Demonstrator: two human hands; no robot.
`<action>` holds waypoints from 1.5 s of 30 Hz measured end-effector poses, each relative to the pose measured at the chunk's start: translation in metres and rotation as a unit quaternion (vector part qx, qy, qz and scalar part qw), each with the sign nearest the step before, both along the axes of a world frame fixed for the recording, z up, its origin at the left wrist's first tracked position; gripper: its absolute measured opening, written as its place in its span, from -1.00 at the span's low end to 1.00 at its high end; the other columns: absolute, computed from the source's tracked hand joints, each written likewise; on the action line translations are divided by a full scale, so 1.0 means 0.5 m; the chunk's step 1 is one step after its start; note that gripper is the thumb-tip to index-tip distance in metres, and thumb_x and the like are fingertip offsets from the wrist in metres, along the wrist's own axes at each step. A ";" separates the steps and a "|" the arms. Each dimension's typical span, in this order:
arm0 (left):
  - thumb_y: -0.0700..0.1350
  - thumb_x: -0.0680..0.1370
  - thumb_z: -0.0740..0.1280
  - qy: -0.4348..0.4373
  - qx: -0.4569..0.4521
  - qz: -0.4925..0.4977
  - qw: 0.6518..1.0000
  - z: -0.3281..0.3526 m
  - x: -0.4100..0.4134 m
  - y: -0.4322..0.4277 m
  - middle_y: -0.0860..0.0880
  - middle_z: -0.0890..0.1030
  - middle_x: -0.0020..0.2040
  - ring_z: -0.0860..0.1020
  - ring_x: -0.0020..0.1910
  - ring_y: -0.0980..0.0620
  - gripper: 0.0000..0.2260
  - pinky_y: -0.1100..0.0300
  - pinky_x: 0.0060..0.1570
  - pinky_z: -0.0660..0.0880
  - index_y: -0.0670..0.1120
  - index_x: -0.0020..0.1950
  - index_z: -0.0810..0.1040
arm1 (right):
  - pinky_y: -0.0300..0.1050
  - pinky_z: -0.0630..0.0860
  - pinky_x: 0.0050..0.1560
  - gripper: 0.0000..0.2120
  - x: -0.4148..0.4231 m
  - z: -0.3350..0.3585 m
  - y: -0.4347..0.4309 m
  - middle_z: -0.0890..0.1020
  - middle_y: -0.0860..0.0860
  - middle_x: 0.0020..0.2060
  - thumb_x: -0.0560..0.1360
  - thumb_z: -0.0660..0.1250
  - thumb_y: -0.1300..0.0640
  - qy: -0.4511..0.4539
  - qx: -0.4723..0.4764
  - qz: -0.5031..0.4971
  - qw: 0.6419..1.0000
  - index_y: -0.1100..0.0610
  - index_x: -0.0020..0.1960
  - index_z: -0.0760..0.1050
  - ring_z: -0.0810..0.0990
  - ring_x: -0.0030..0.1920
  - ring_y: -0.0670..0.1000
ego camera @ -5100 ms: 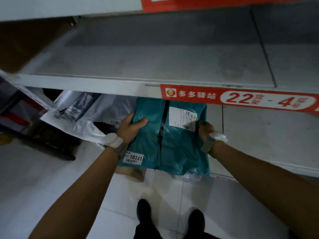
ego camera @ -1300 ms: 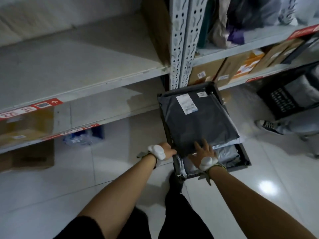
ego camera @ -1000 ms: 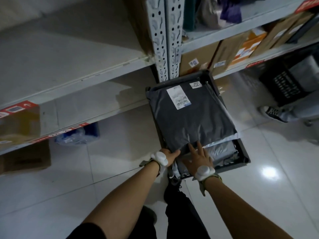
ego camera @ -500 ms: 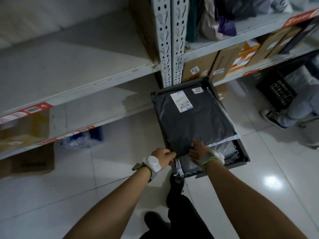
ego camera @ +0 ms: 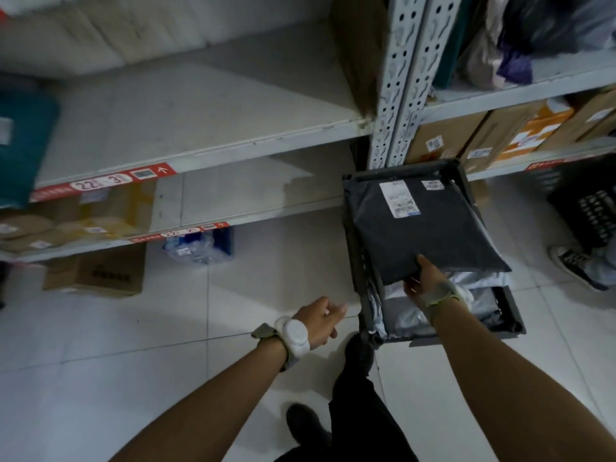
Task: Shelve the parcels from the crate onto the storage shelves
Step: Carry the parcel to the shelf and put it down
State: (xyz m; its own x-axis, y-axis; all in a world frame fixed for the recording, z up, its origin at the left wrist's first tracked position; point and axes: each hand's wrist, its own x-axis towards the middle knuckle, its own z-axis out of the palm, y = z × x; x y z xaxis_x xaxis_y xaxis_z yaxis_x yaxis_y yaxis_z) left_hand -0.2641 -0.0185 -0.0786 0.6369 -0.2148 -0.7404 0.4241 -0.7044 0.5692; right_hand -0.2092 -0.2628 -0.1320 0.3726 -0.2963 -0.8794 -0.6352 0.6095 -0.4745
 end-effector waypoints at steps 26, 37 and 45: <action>0.02 0.46 0.50 -0.297 -0.161 0.168 0.926 0.435 -0.073 0.365 0.25 0.51 0.18 0.46 0.26 0.10 -0.60 0.21 0.20 0.36 0.20 0.23 0.44 | -0.07 0.47 -0.17 -0.80 -0.044 0.763 0.279 0.57 0.01 -0.21 0.56 0.33 -0.07 -0.386 -0.628 0.650 0.183 0.06 0.00 0.45 0.58 -0.12 0.12; -0.10 0.59 0.36 -0.538 -0.213 0.355 0.734 0.656 -0.074 0.461 0.21 0.64 -0.05 0.60 -0.05 0.23 -0.92 0.17 0.03 0.53 0.07 0.03 0.60 | -0.14 0.52 -0.06 -0.60 -0.012 0.973 0.368 0.63 -0.09 -0.13 0.34 0.57 -0.12 -0.517 -0.591 0.471 0.402 -0.03 0.02 0.45 0.61 -0.10 -0.05; -0.07 0.59 0.37 -0.596 -0.303 0.410 0.620 0.868 -0.083 0.524 0.23 0.69 -0.14 0.65 -0.04 0.18 -0.95 0.25 -0.06 0.57 0.07 -0.01 0.61 | 0.06 0.56 0.22 -0.20 0.025 0.976 0.425 0.66 0.04 0.18 0.16 0.67 -0.18 -0.617 -0.184 0.361 0.675 0.11 0.29 0.53 0.64 0.18 0.06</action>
